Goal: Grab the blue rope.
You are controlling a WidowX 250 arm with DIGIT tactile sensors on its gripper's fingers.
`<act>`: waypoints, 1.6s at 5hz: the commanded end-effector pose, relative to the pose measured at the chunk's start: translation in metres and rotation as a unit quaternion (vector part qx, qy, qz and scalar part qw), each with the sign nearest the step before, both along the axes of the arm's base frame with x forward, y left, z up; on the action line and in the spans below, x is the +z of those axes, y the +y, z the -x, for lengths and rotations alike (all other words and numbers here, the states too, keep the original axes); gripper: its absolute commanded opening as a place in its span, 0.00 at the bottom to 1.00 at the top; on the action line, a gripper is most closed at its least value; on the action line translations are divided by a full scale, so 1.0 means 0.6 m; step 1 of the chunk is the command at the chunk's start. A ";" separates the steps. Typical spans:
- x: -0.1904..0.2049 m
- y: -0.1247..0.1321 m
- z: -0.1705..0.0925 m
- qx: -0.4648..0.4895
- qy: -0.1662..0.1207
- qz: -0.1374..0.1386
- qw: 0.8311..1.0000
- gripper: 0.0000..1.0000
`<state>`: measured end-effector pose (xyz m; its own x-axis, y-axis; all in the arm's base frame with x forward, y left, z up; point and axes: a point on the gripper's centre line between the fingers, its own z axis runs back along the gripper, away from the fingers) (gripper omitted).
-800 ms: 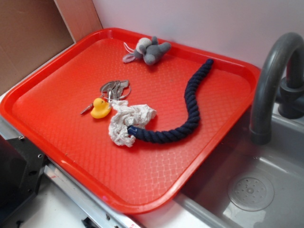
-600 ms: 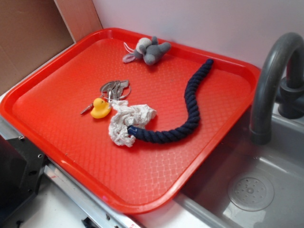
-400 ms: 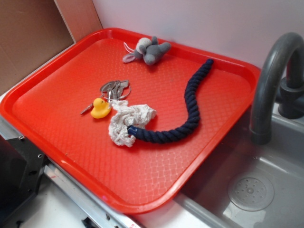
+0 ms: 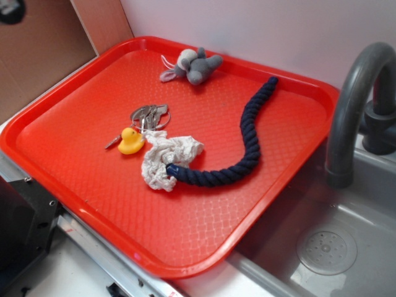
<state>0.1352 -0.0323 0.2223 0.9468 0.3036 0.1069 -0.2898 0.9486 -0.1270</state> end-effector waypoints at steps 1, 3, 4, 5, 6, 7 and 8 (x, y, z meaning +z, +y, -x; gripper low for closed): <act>-0.043 -0.045 -0.076 0.108 -0.044 0.030 0.993 1.00; -0.096 -0.091 -0.159 0.149 -0.079 0.041 0.985 1.00; -0.126 -0.108 -0.198 0.164 -0.086 0.042 0.982 1.00; -0.159 -0.129 -0.235 0.166 -0.086 0.042 0.982 1.00; -0.208 -0.145 -0.271 0.164 -0.062 0.053 0.983 1.00; -0.247 -0.155 -0.297 0.157 -0.043 0.060 0.985 1.00; -0.279 -0.153 -0.316 0.150 -0.021 0.055 0.987 1.00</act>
<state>0.3121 -0.1239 0.0355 0.8121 0.5810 0.0547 -0.5629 0.8047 -0.1888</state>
